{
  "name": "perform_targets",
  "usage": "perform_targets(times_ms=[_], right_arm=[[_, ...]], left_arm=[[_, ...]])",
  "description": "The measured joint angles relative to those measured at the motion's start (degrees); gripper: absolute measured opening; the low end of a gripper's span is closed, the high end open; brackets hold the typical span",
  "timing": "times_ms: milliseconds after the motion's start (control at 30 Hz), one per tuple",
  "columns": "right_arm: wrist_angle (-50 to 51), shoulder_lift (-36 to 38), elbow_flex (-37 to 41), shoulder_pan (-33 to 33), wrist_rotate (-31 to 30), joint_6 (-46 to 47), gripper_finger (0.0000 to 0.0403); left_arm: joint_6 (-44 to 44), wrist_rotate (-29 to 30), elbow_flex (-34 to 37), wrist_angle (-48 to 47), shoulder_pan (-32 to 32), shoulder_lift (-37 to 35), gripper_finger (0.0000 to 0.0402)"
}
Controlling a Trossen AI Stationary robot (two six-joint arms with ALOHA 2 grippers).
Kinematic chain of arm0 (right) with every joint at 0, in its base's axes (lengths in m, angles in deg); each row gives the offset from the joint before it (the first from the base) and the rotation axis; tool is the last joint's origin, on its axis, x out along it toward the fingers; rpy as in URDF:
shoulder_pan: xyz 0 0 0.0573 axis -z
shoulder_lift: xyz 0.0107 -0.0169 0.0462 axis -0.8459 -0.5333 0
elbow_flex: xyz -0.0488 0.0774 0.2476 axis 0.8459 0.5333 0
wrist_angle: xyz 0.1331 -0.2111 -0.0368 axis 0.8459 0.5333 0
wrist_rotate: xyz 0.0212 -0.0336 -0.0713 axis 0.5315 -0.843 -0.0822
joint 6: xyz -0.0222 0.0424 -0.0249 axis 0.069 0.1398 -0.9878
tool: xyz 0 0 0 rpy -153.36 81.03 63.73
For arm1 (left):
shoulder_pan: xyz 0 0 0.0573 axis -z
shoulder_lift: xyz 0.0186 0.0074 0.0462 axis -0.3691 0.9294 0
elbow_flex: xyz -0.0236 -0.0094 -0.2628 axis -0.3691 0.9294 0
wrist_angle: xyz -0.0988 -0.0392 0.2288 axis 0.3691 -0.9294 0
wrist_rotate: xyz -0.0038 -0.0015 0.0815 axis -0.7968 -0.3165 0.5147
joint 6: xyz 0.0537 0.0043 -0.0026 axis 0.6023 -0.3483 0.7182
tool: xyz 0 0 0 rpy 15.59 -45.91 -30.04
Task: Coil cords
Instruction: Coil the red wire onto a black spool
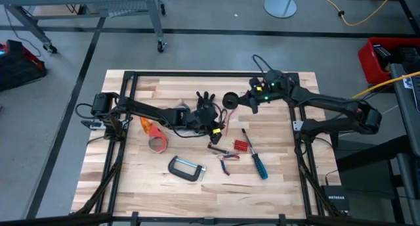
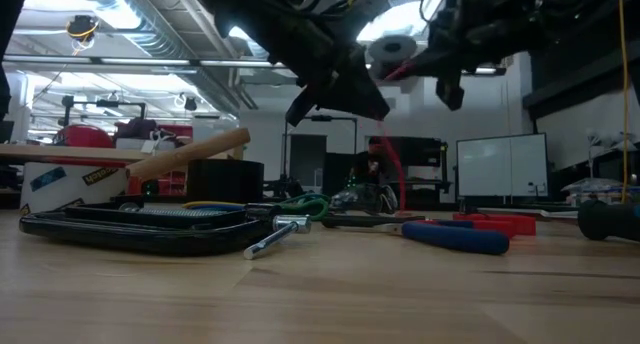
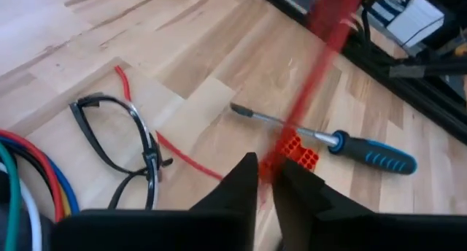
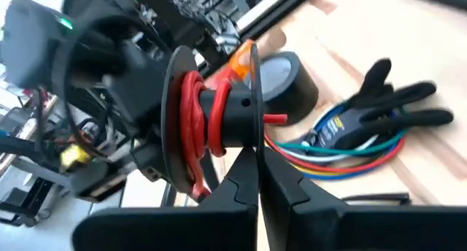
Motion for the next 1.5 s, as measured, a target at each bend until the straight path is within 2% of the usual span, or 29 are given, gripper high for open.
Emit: perform_targets(times_ms=[167, 367, 533, 700, 767, 867, 1000, 1133, 1333, 1500], right_arm=[[0.38, 3.89, -0.01, 0.01, -0.04, 0.0, 0.0001], [0.44, 6.34, -0.01, -0.03, -0.88, -0.02, 0.0001], [0.41, 7.75, -0.01, -0.03, -1.17, -0.02, 0.0001], [0.31, 9.61, -0.01, -0.05, -0.67, 0.0, 0.0001], [0.18, 10.71, -0.01, -0.05, -0.6, 0.0, 0.0001], [0.26, 12.64, -0.01, -0.05, -0.07, 0.04, 0.0001], [0.69, 14.95, -0.01, -0.1, 0.03, 0.35, 0.0001], [0.72, 16.14, -0.01, -0.1, 0.45, 0.42, 0.0001], [0.7, 16.26, -0.01, -0.1, 0.49, 0.42, 0.0001], [0.45, 16.26, -0.01, -0.12, 0.47, 0.47, 0.0001]], left_arm=[[-0.05, 0.13, 0.04, 0.34, 0.47, 0.09, 0.0067], [-0.57, 0.9, 0.04, 3.21, 0.98, 0.09, 0.0074], [5.94, 1.62, 0.02, 6.85, 2.5, 0.54, 0.0074], [13.82, 9.95, 0.0, 12.08, 3.61, 2.51, 0.0074], [15.69, 11.49, 0.0, 16.19, 3.6, 3.87, 0.0074], [16.05, 11.67, -0.02, 22.25, 3.61, 6.26, 0.0074], [12.41, 11.39, -0.02, 27.14, 3.51, 9.71, 0.0075], [8.04, 8.02, 0.0, 32.39, 3.41, 12.9, 0.0095], [7.61, 7.39, -0.02, 44.0, 3.41, 16.47, 0.0106], [8.87, 6.42, -0.04, 45.3, 2.75, 16.72, 0.0106]])
